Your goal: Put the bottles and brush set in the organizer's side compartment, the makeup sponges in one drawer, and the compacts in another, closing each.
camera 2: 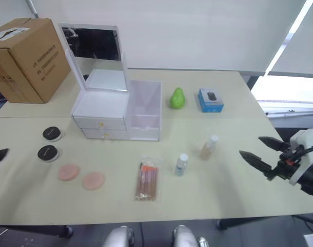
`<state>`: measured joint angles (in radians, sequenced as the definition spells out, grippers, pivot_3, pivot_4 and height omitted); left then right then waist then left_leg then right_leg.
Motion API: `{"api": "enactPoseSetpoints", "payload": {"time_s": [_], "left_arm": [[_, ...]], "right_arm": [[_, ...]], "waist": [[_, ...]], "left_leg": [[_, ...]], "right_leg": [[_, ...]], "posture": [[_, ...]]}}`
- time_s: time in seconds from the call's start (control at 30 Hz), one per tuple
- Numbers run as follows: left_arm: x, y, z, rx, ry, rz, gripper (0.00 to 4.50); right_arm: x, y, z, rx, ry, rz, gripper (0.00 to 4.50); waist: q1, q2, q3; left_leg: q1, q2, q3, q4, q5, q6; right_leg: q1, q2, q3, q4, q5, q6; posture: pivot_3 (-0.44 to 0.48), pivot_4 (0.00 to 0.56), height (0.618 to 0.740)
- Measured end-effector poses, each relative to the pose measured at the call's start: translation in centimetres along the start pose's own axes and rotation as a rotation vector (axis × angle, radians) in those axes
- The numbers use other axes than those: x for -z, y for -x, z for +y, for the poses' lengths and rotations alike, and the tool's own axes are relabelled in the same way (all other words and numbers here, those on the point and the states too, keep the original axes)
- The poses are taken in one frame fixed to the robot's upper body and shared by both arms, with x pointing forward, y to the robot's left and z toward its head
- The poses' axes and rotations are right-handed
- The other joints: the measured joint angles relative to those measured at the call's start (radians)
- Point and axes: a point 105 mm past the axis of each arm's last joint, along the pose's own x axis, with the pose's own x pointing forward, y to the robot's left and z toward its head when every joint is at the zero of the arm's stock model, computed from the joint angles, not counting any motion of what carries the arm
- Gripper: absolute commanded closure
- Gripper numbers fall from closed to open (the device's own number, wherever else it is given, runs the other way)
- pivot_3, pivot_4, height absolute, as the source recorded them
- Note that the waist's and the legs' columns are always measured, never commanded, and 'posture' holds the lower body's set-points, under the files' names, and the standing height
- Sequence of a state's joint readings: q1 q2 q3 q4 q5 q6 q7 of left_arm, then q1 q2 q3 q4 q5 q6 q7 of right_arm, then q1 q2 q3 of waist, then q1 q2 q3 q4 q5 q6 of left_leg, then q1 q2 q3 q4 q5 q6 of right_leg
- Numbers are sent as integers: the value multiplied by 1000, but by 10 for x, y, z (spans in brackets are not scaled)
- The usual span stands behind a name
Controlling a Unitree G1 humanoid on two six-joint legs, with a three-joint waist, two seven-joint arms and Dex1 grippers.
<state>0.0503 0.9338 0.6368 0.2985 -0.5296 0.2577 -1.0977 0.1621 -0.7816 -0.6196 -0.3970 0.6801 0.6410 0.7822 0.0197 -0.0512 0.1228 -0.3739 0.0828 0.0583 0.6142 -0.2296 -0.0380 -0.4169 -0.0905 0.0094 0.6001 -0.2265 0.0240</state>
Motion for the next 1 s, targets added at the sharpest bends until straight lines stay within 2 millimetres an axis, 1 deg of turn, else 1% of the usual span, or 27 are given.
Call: {"api": "enactPoseSetpoints", "payload": {"time_s": [0.03,0.07,0.1,0.13,0.2,0.23,0.33,0.43,0.5,0.6,0.77,0.97,1.0], "left_arm": [[1,-12,-16,56,13,-1,7],[-3,-25,-36,124,18,-8,7],[-7,-33,-50,176,16,-15,7],[-13,-42,-70,249,5,-20,7],[-28,-55,-101,372,-18,-48,7],[-35,-60,-118,436,-24,-71,7],[-44,-67,-160,596,-41,-93,7],[-48,-68,-189,702,-50,-114,7],[-53,-69,-202,747,-61,-136,7],[-57,-68,-212,773,-87,-150,7],[-58,-68,-219,790,-100,-152,7],[-59,-70,-219,773,-100,-152,7],[-58,-70,-219,772,-100,-150,0]], "right_arm": [[4,-4,3,30,-16,9,30],[8,-9,7,61,-31,19,30],[11,-13,10,76,-43,18,30],[14,-21,14,102,-67,10,30],[19,-35,17,147,-96,1,30],[21,-41,19,168,-103,0,30],[25,-61,23,212,-119,-16,30],[22,-77,24,249,-103,-34,30],[20,-86,24,267,-95,-47,30],[22,-95,26,268,-92,-49,30],[26,-99,30,239,-95,-46,30],[26,-99,33,216,-99,-47,30],[26,-99,33,215,-99,-48,190]], "waist": [[-2,-1,0],[-3,-3,0],[-4,-3,0],[-5,-4,-1],[-8,-3,-1],[-8,-2,-1],[-11,3,-3],[-13,4,-3],[-14,5,-3],[-14,5,-2],[-9,6,-2],[-10,6,-2],[-10,6,-2]], "left_leg": [[0,0,0,1,1,2],[-1,0,-1,2,1,2],[-1,0,-1,2,1,2],[-1,0,-1,2,2,3],[-1,-1,-1,2,2,4],[0,-2,-1,2,2,4],[1,-3,-3,2,3,4],[2,-4,-10,4,3,5],[2,-3,-19,12,3,5],[3,-4,-21,12,3,5],[3,-4,-22,13,3,5],[3,-4,-22,13,3,5],[3,-4,-22,13,3,5]], "right_leg": [[0,0,0,1,0,0],[0,1,0,2,0,0],[0,1,1,2,0,0],[0,1,1,2,0,0],[0,2,3,3,0,0],[0,2,4,3,0,0],[0,4,7,3,0,0],[2,10,12,3,0,0],[5,16,14,3,0,0],[8,17,15,2,-1,-1],[9,16,15,2,-1,0],[8,17,15,2,-1,0],[9,17,15,2,-1,0]], "posture": [[0,150,730],[0,150,730],[0,150,730],[0,150,730],[0,150,730],[0,150,730],[0,150,730],[0,150,730],[0,150,730],[0,150,730],[0,150,730],[0,150,730],[0,150,730]]}}
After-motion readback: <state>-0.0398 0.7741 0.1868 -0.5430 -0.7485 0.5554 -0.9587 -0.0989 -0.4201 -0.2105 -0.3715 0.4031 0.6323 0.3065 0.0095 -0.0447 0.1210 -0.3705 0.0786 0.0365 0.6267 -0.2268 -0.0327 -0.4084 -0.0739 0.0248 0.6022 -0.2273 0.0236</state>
